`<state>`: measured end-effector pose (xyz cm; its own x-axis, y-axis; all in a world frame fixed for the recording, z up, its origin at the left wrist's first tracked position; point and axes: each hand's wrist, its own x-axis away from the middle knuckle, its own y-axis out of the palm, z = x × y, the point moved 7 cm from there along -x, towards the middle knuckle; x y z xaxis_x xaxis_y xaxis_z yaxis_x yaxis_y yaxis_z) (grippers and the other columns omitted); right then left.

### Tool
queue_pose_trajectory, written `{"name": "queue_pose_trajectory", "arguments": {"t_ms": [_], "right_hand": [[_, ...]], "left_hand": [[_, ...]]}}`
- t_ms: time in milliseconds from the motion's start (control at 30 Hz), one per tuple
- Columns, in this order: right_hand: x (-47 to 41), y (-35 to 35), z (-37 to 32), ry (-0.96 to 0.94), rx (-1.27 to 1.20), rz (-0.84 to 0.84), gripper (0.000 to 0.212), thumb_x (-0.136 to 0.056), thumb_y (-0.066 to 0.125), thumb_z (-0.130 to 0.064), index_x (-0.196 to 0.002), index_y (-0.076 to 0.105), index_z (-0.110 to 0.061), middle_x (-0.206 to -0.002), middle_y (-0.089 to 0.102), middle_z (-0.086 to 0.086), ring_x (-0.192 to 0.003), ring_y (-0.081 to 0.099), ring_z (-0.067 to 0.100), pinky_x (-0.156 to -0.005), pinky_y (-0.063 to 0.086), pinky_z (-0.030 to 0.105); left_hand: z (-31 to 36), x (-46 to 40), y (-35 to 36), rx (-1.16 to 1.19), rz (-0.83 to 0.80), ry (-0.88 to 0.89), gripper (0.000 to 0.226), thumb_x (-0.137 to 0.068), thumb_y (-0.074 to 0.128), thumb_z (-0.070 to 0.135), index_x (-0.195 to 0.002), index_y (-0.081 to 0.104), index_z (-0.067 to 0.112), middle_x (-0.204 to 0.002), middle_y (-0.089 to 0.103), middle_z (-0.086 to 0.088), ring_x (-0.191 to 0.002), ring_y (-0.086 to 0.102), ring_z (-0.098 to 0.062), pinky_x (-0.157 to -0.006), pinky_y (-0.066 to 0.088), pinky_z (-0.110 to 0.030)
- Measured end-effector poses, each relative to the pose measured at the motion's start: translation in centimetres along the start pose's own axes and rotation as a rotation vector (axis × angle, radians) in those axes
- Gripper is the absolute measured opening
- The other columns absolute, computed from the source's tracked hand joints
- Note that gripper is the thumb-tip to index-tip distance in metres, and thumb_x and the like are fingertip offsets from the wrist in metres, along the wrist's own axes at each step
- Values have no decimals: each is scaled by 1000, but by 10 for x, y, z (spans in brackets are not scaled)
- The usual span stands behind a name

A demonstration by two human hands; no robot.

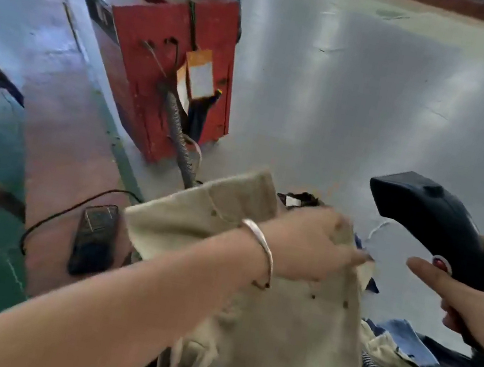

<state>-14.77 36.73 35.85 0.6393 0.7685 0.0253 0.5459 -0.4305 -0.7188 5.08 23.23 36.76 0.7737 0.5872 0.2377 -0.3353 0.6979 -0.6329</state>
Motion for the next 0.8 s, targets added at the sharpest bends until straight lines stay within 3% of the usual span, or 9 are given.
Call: {"name": "queue_pose_trajectory", "arguments": {"t_ms": [100, 200, 267, 333, 400, 467, 633, 733, 800], "right_hand": [[3, 0, 12, 28, 22, -17, 83, -53, 68, -91, -112, 56, -33, -52, 63, 1, -35, 60, 21, -43, 57, 44], [10, 10, 1, 20, 90, -67, 83, -51, 61, -96, -107, 55, -36, -51, 64, -3, -34, 59, 17, -33, 50, 32], [15, 19, -12, 9, 147, -98, 77, -51, 54, -99, -101, 55, -40, -49, 64, -5, -34, 58, 12, -26, 40, 31], [21, 28, -24, -6, 182, -130, 64, -54, 55, -94, -95, 54, -45, -49, 63, -9, -34, 57, 8, -36, 48, 34], [24, 35, -35, -24, 214, -142, 47, -60, 63, -83, -89, 52, -48, -52, 63, -14, -37, 58, 11, -47, 56, 40], [27, 44, -43, -37, 236, -163, 37, -62, 68, -72, -84, 51, -48, -52, 63, -11, -43, 61, 19, -50, 57, 47], [29, 67, -54, -51, 269, -230, 36, -68, 72, -63, -79, 53, -35, -59, 63, -18, -49, 60, 17, -50, 49, 35], [28, 68, -54, -60, 281, -213, 35, -68, 72, -63, -80, 54, -36, -65, 62, -27, -50, 61, 15, -54, 50, 35], [28, 65, -52, -59, 268, -195, 31, -67, 72, -64, -83, 52, -47, -66, 62, -27, -51, 62, 14, -57, 54, 39]], "left_hand": [[-46, 5, 74, -276, -88, 75, 39, -93, 53, 37, -129, 51, 21, -125, 58, -2, -114, 52, -21, -100, 40, -35], [-50, 6, 76, -425, 46, 357, 28, -91, 54, 26, -117, 62, 18, -129, 55, 2, -123, 44, -18, -105, 31, -36], [-54, 11, 39, -549, 355, 447, 19, -83, 62, 16, -100, 69, 14, -114, 64, -6, -112, 54, -26, -95, 41, -39], [-84, 4, -24, -737, 624, 218, 16, -78, 66, 22, -91, 68, 13, -97, 64, -10, -98, 58, -32, -83, 44, -41], [-142, 6, -75, -819, 512, -355, 51, -81, 56, 56, -113, 57, 16, -113, 58, -8, -109, 51, -30, -88, 39, -39], [-187, 19, -90, -592, 366, -647, 78, -70, 51, 76, -118, 52, 15, -116, 56, -9, -110, 52, -31, -82, 41, -37], [-189, 48, -94, -263, 737, -346, 40, -76, 69, 49, -80, 53, 12, -70, 50, 4, -76, 50, -25, -63, 29, -31], [-203, 103, -95, -50, 1006, -382, 26, -84, 66, 33, -80, 49, 14, -69, 49, 5, -69, 46, -24, -60, 28, -32], [-216, 129, -78, -83, 943, -460, 26, -88, 62, 34, -76, 45, 18, -68, 52, 1, -63, 46, -23, -55, 28, -34]]}}
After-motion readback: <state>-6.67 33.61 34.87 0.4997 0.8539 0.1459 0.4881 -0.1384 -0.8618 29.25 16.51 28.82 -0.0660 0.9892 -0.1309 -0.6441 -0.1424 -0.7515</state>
